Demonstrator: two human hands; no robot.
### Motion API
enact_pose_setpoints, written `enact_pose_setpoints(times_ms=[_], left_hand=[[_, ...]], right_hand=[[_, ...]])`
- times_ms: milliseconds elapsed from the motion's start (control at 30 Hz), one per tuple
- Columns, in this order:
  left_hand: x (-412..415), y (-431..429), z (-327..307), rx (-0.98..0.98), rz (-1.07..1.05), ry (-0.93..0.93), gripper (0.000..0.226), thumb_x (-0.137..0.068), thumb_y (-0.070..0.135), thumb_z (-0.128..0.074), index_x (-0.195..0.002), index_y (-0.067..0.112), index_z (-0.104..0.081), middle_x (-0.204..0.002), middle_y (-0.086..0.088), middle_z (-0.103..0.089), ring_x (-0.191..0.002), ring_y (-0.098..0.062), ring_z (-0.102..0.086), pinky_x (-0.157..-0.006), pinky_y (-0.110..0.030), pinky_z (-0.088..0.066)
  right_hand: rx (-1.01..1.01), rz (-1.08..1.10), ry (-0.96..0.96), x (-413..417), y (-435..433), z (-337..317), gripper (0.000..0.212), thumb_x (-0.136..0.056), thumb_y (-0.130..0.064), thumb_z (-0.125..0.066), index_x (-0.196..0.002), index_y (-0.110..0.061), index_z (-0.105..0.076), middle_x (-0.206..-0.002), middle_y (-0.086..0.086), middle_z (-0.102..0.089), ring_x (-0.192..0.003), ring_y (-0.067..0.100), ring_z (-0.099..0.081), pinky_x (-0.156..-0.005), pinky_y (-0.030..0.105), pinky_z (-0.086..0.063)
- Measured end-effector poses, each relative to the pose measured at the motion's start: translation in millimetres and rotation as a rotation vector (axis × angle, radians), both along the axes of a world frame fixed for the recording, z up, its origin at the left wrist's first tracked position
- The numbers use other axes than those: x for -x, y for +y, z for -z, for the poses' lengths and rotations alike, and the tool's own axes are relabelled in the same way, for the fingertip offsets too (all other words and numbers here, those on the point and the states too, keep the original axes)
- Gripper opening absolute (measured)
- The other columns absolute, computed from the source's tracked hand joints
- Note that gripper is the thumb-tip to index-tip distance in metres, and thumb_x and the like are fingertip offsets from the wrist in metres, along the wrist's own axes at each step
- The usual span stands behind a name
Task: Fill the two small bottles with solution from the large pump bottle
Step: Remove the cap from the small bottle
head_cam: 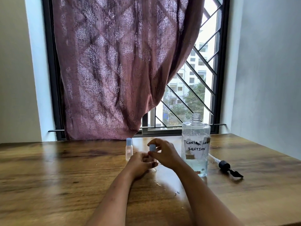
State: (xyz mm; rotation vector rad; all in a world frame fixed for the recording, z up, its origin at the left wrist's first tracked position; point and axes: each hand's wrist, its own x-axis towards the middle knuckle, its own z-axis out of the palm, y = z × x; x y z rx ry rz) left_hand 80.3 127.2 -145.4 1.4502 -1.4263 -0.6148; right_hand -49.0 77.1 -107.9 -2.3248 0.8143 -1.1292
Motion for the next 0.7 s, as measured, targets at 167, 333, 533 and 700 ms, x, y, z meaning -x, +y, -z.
enact_pose_setpoints(times_ms=[167, 333, 533, 700], left_hand=[[1.5, 0.7, -1.9, 0.005, 0.02, 0.015, 0.015, -0.076, 0.012, -0.075, -0.089, 0.017, -0.07, -0.087, -0.003, -0.075, -0.082, -0.013, -0.068, -0.08, -0.032, -0.052], [1.6, 0.0, -2.5, 0.027, -0.01, -0.054, 0.014, -0.076, 0.015, -0.075, -0.074, 0.025, -0.064, -0.069, 0.008, -0.069, -0.067, -0.005, -0.061, -0.07, -0.026, -0.048], [0.5, -2.9, 0.3, 0.013, 0.016, 0.01, 0.011, -0.075, 0.012, -0.075, -0.082, 0.014, -0.067, -0.075, -0.001, -0.067, -0.068, -0.012, -0.059, -0.063, -0.024, -0.047], [-1.8, -4.9, 2.5, 0.012, 0.007, 0.008, 0.011, -0.075, 0.013, -0.075, -0.08, 0.015, -0.066, -0.072, 0.0, -0.066, -0.066, -0.012, -0.058, -0.066, -0.027, -0.047]], right_hand=[[-0.074, -0.035, -0.009, -1.6, 1.8, 2.0, 0.029, -0.078, -0.009, -0.061, -0.104, -0.022, -0.063, -0.102, 0.002, -0.066, -0.092, 0.018, -0.06, -0.067, 0.011, -0.042], [-0.006, -0.035, 0.013, -3.2, 3.7, 4.9, 0.027, -0.081, -0.024, -0.068, -0.107, -0.017, -0.061, -0.099, -0.007, -0.057, -0.086, 0.01, -0.052, -0.062, 0.003, -0.035], [0.054, -0.033, -0.022, -3.2, 3.2, 4.8, 0.022, -0.08, -0.005, -0.062, -0.1, -0.016, -0.064, -0.094, -0.008, -0.061, -0.085, 0.008, -0.056, -0.067, 0.0, -0.037], [-0.008, -0.062, -0.059, -3.5, 6.3, 2.0, 0.03, -0.077, 0.003, -0.054, -0.099, -0.015, -0.065, -0.092, -0.005, -0.063, -0.084, 0.011, -0.059, -0.064, 0.002, -0.04]])
